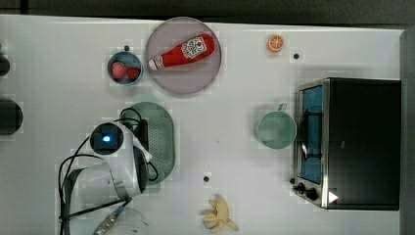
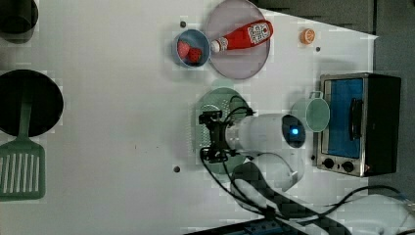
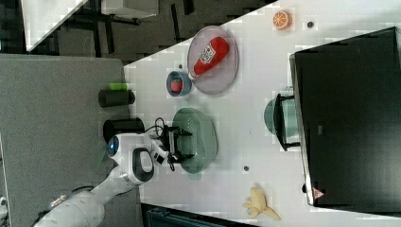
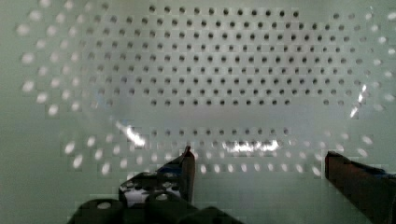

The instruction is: Drag strainer right to left.

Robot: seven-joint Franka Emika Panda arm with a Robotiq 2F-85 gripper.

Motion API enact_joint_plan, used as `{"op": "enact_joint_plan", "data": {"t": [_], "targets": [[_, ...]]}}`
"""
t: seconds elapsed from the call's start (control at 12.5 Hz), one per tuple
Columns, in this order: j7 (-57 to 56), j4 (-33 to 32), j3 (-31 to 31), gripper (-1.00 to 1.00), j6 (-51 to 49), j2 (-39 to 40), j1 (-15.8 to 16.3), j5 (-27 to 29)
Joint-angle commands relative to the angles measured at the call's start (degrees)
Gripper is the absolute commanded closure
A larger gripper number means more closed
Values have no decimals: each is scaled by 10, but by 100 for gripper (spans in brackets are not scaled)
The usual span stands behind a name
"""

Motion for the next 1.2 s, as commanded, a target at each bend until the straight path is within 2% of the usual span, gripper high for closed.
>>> {"op": "enact_joint_plan", "data": {"t": [0.08,1.2], "targets": [[86,44,4,-100,-12,4,21,2],[179,203,4,-100,-13,111,134,5]]}}
